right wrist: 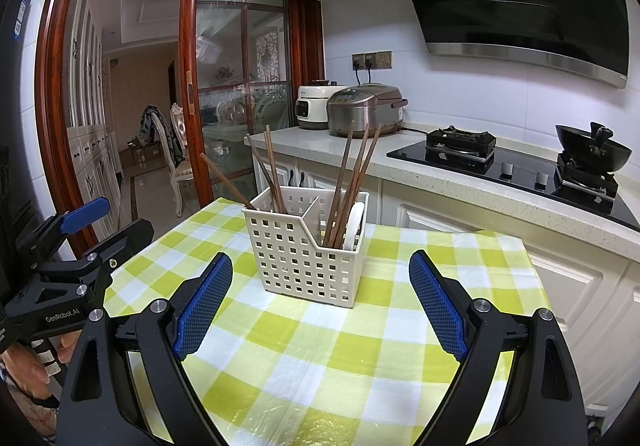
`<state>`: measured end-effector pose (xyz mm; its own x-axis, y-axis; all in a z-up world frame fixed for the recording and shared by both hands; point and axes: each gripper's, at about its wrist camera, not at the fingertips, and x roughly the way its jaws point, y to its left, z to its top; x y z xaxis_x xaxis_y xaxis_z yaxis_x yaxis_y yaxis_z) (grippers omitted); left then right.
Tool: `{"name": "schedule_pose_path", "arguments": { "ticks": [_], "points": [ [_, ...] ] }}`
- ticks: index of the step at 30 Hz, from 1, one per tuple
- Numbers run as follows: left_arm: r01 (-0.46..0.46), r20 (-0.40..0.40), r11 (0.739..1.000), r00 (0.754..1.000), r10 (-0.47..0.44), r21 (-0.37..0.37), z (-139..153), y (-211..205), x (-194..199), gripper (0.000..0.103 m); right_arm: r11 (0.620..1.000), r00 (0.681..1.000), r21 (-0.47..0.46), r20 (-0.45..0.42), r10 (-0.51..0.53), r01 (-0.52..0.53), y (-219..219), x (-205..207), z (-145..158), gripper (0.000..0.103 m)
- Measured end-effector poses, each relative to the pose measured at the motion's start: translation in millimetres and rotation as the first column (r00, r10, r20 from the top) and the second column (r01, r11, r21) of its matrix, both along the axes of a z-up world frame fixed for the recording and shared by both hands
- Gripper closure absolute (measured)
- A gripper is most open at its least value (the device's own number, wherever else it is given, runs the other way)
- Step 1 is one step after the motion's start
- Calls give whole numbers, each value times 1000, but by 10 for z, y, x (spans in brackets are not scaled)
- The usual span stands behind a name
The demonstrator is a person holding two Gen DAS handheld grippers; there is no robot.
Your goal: Organize utensils
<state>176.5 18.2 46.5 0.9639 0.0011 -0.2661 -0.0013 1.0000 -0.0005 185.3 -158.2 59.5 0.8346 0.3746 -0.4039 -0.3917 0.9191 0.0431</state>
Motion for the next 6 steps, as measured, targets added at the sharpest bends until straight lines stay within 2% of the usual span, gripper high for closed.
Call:
{"name": "schedule_pose_path", "arguments": {
  "ticks": [6],
  "points": [
    [2,-1,1000,1000,-2,-2,-1,3,-19,4,1000,1000,2,-1,-1,1,2,-1,-2,19]
  ]
}}
